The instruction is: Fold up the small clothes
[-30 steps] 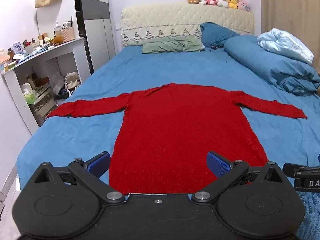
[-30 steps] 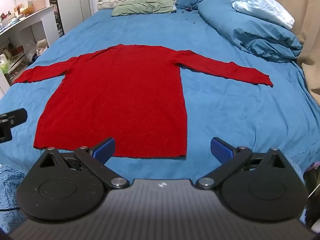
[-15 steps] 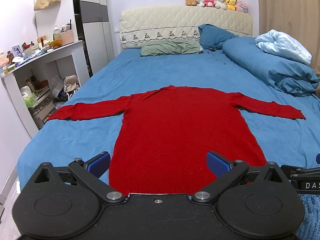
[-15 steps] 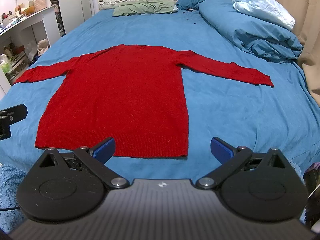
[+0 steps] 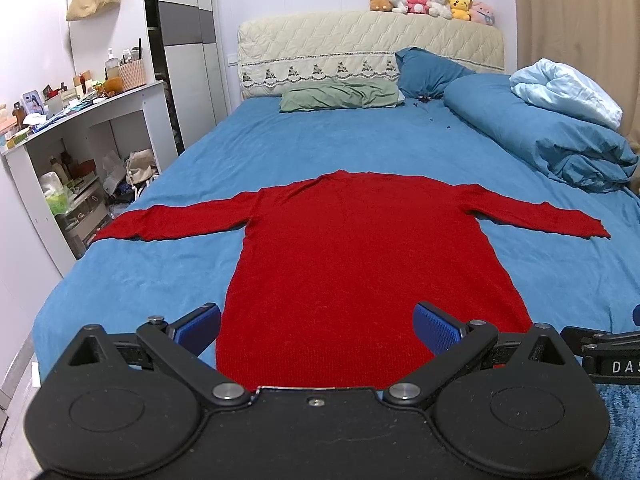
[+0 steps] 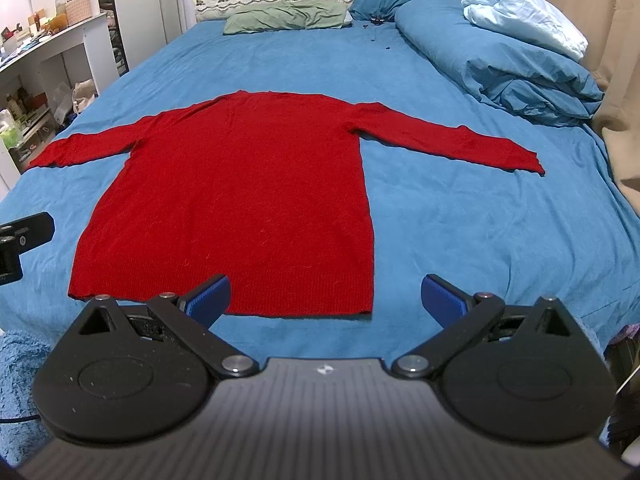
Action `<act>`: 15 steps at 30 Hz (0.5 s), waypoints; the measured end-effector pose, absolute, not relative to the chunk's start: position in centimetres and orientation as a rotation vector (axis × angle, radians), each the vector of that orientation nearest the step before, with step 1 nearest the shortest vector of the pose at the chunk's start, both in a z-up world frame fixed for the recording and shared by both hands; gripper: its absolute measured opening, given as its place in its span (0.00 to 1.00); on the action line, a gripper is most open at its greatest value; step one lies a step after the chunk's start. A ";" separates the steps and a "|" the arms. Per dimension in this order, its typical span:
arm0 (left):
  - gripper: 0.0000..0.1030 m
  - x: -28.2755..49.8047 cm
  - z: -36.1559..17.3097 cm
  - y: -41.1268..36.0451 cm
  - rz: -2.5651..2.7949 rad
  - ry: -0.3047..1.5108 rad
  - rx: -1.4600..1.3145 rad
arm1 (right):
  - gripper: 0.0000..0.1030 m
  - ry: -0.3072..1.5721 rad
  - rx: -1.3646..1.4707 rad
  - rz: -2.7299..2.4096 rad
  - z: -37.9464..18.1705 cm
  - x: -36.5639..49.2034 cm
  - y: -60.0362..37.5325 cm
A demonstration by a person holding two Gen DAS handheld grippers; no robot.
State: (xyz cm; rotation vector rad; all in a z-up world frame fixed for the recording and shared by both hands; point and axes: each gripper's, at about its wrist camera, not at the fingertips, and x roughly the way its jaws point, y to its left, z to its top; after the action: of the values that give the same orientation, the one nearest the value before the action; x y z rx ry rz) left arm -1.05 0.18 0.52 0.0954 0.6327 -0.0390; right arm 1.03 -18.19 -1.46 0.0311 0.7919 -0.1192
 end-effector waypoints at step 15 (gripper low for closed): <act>1.00 -0.8 0.6 0.5 -0.043 0.638 0.094 | 1.00 0.787 0.028 -0.121 -1.3 0.9 -17.9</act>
State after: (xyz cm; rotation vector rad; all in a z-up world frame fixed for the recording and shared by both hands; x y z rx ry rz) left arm -0.78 0.50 0.56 0.0939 0.6376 -0.0426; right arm 0.89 -17.93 -1.32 0.0283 0.7871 -0.1213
